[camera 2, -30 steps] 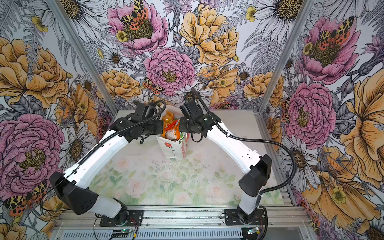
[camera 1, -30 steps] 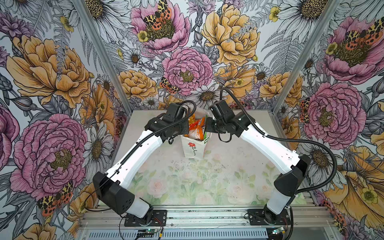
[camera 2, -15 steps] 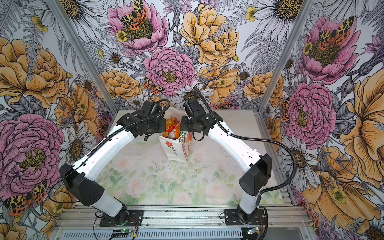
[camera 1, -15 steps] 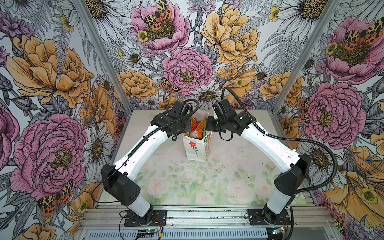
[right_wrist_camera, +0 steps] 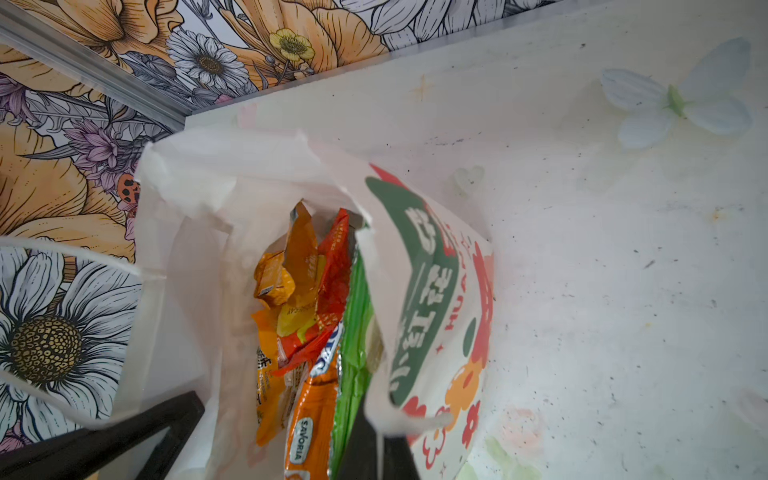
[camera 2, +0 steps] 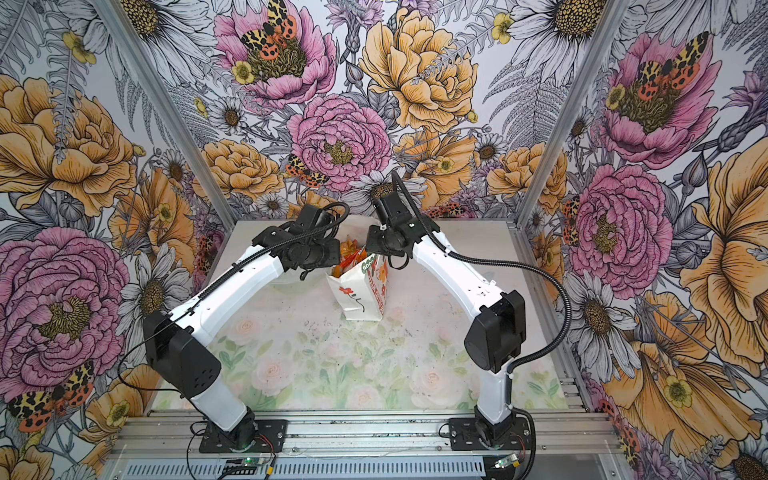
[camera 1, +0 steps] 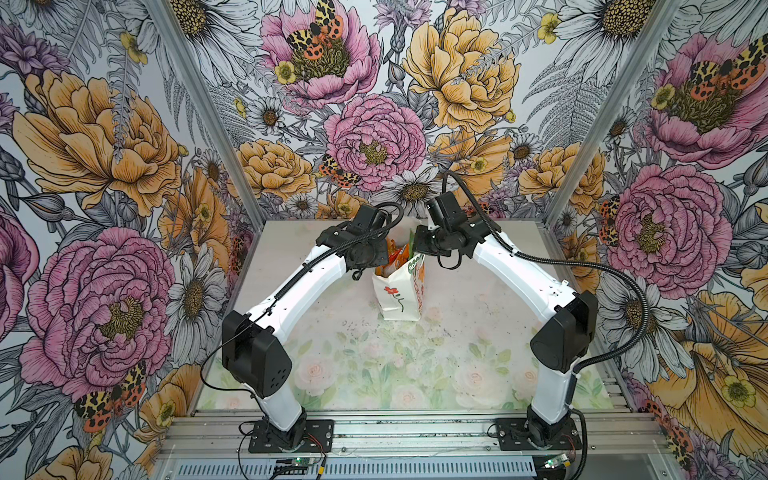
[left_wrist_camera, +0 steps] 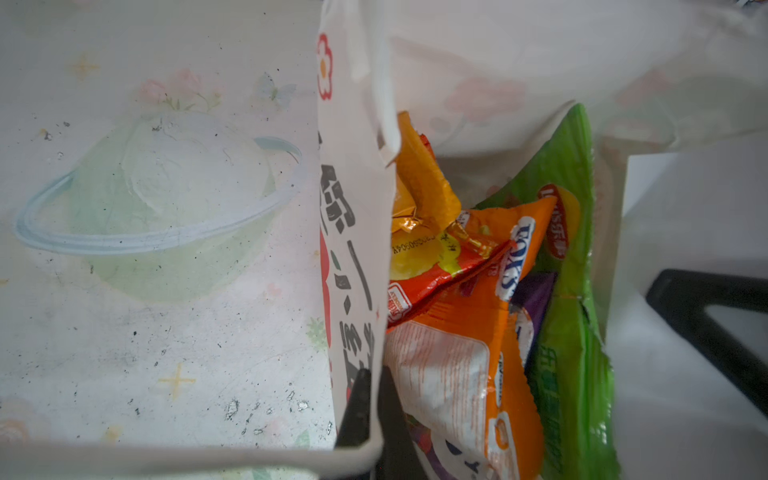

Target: Place the snacks into the paper bag

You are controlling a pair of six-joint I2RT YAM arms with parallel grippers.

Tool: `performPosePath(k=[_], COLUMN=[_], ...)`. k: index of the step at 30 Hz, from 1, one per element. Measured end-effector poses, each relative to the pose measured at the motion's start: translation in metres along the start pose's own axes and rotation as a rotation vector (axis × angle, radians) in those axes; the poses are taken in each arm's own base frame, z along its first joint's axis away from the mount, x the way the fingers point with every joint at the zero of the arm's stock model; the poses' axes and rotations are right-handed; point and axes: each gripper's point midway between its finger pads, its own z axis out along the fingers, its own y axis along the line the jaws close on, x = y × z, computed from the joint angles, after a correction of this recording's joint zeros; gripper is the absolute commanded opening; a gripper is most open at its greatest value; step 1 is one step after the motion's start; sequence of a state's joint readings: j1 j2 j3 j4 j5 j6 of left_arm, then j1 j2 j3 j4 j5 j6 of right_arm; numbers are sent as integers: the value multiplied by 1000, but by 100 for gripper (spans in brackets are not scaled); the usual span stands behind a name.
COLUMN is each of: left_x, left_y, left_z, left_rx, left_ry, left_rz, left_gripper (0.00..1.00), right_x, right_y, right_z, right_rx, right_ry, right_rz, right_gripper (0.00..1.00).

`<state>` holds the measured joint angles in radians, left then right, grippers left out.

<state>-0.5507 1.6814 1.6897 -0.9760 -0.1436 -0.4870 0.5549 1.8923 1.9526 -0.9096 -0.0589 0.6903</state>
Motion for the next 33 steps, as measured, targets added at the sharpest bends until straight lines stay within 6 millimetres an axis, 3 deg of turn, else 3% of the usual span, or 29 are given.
performPosePath(k=[10,13,16,19,26,31,33], left_x=[-1,8,16,11,-14,-26,-29], left_y=[-9,-5,-1,1,10,17,19], left_z=[-26,-18,-7,-9,-45,-66,-69], left_rx=[36,24,15,30,85,115,119], left_ry=[-38,-19,-6,-22,-123,-169,-176], left_rz=[-98,-119,-134,-157,-181,-171,-166], left_gripper=[0,4,20,36,80,99,99], right_x=[-14,-11,-13,-21,-32,-39,-43], right_y=[-4,-10,-12,-15,-12,2,8], right_z=[-10,1,15,16,4,-15,-24], right_rx=[2,16,18,13,-7,-71,-103], right_ry=[-20,3,4,-18,-58,-75,-83], right_rz=[-1,5,14,22,37,35,33], right_gripper=[0,9,28,41,60,71,74])
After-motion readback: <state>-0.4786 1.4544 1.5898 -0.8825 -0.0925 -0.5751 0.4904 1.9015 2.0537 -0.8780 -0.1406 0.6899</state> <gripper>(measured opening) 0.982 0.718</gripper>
